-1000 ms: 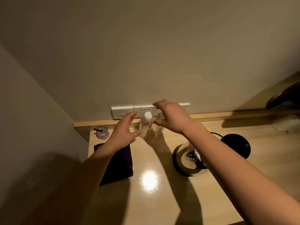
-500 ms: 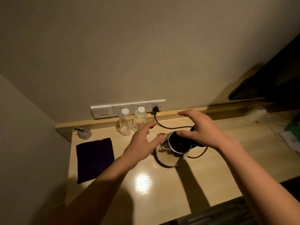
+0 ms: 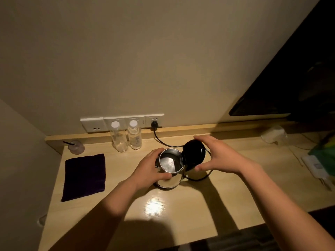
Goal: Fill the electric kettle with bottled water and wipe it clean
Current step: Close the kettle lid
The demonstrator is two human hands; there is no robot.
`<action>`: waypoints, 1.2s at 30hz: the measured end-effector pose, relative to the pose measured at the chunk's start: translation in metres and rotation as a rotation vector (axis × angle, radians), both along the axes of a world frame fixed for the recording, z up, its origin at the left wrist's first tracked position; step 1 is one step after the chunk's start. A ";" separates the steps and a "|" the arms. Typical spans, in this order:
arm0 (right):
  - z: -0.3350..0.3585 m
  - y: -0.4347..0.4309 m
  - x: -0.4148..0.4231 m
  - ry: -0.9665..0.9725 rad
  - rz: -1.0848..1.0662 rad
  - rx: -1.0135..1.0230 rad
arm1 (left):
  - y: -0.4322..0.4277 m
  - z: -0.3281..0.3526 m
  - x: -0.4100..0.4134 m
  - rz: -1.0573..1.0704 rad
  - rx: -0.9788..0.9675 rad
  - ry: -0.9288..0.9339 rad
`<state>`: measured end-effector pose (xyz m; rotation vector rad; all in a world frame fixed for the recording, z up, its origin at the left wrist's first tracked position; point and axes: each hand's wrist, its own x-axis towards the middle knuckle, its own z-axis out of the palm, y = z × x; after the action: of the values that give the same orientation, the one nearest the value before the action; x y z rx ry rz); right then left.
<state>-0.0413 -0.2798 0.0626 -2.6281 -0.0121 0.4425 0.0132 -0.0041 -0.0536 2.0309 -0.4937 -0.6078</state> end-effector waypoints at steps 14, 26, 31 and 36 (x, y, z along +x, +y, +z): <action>-0.020 0.038 0.024 -0.144 0.224 0.099 | -0.004 0.014 -0.015 0.240 -0.194 0.363; -0.059 0.061 0.031 -0.100 0.222 0.057 | -0.015 0.018 -0.006 0.362 -0.127 0.211; -0.062 0.059 0.032 -0.072 0.185 0.088 | -0.015 0.016 -0.003 0.384 -0.114 0.202; -0.061 0.061 0.033 -0.054 0.175 0.094 | -0.015 0.013 -0.002 0.395 -0.091 0.173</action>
<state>-0.0088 -0.2190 0.0017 -2.5553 -0.2761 0.4191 0.0110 -0.0192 -0.0403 1.8986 -0.0129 -0.5010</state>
